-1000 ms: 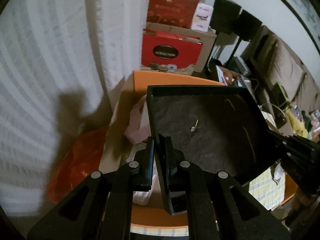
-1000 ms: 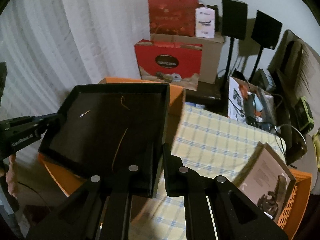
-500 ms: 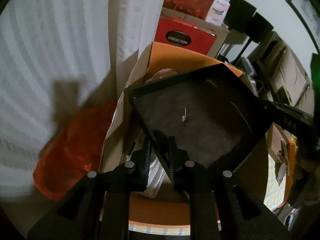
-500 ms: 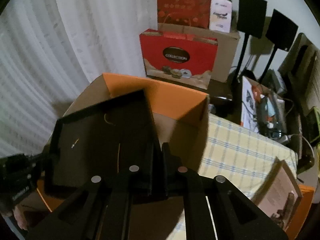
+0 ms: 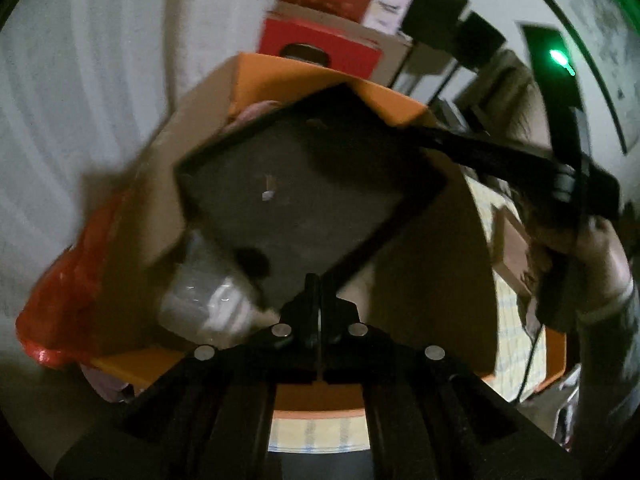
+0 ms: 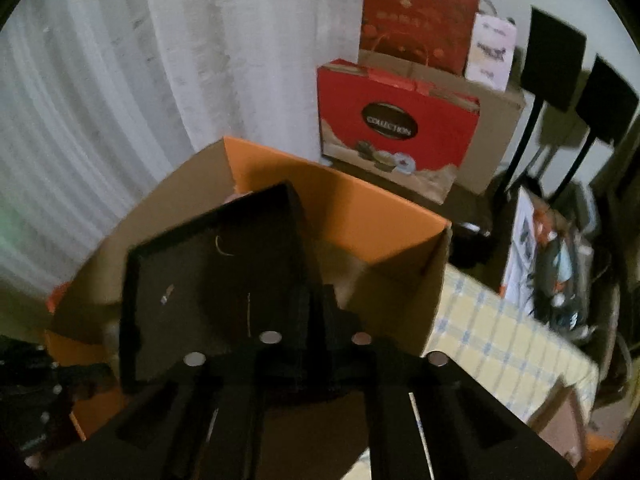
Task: Organize objects
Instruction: 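Lower the black tray into the cardboard box with both grippers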
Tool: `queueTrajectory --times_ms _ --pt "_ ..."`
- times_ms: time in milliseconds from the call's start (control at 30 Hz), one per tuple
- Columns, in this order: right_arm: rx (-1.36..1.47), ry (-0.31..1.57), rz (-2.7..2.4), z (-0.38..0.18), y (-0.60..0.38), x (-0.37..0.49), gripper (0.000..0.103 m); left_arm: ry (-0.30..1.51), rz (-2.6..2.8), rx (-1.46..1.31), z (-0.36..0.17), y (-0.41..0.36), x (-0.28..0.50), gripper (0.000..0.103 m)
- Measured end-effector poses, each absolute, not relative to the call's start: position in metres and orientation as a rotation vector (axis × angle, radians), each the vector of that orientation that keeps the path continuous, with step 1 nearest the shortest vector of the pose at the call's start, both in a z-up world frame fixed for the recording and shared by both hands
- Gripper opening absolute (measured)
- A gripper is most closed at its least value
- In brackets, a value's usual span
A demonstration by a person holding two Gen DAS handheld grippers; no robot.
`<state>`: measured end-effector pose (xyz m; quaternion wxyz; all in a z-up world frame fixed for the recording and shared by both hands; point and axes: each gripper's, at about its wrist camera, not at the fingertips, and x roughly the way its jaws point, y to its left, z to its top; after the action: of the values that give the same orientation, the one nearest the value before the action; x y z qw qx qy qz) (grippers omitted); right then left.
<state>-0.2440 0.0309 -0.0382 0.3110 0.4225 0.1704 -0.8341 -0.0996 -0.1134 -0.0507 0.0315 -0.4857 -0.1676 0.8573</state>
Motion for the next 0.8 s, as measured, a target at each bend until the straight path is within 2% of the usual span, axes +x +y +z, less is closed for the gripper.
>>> queueTrajectory --times_ms 200,333,367,500,667,767,800 --pt "1.091 0.437 -2.245 -0.028 0.039 -0.241 0.005 -0.375 2.712 -1.47 -0.021 -0.118 -0.116 0.004" --pt "1.141 0.404 -2.236 -0.023 0.046 -0.236 0.008 -0.3 2.773 -1.484 -0.007 -0.138 -0.148 0.031" --pt "1.189 0.384 -2.225 -0.024 0.047 -0.234 0.009 -0.272 2.778 -1.505 -0.007 -0.141 -0.159 0.032" --pt "1.309 0.298 -2.129 -0.03 0.046 -0.223 0.018 -0.055 2.791 -1.61 -0.023 -0.134 -0.186 0.032" --pt "1.296 0.247 -2.109 -0.027 0.052 -0.207 0.019 0.271 2.758 -1.704 -0.057 -0.115 -0.203 0.032" --pt "1.283 0.229 -2.125 -0.024 0.062 -0.202 0.02 0.303 2.706 -1.75 -0.069 -0.113 -0.206 0.031" --pt "1.282 0.227 -2.137 -0.024 0.066 -0.201 0.02 0.29 2.69 -1.761 -0.071 -0.115 -0.206 0.023"
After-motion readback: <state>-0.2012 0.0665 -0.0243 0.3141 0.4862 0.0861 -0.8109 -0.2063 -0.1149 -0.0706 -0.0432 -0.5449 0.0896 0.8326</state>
